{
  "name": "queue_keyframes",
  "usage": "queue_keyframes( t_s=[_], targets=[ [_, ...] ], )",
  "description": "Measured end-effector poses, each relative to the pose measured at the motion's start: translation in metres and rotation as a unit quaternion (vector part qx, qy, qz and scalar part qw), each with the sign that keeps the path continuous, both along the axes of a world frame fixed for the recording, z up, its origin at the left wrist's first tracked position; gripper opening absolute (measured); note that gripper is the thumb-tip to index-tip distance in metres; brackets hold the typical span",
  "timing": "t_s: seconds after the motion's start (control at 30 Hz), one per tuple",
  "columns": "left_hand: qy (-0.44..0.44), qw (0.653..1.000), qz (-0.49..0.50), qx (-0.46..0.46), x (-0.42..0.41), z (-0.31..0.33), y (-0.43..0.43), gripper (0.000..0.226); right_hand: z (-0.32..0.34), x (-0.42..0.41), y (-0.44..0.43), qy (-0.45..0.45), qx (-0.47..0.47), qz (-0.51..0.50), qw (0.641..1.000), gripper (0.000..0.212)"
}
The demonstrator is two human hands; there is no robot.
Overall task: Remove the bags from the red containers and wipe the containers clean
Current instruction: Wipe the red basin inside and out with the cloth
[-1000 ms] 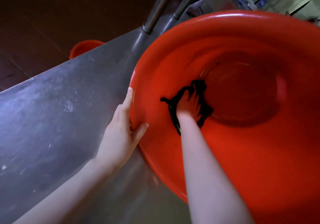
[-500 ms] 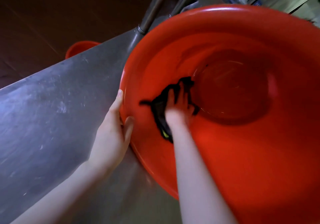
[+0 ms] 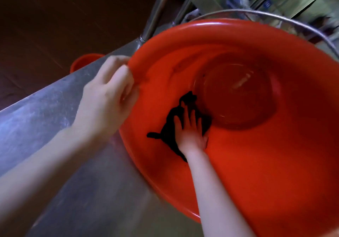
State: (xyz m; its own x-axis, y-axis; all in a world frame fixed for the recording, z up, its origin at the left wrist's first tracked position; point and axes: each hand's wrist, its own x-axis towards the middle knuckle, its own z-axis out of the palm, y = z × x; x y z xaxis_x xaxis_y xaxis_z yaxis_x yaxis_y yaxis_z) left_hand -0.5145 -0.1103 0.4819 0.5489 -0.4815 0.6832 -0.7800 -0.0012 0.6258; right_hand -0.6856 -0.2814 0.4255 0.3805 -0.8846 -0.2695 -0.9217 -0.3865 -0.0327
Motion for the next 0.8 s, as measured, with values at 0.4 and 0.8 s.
queue_keyframes(
  t_s=[0.4, 0.8],
  targets=[
    [0.276, 0.951, 0.037, 0.137, -0.085, -0.071, 0.021, 0.028, 0.021, -0.037, 0.150, 0.022, -0.037, 0.099, 0.994, 0.063],
    [0.218, 0.955, 0.015, 0.202, -0.069, -0.082, 0.019, 0.033, 0.004, 0.031, -0.025, 0.007, 0.033, -0.129, 0.991, 0.061]
  ],
)
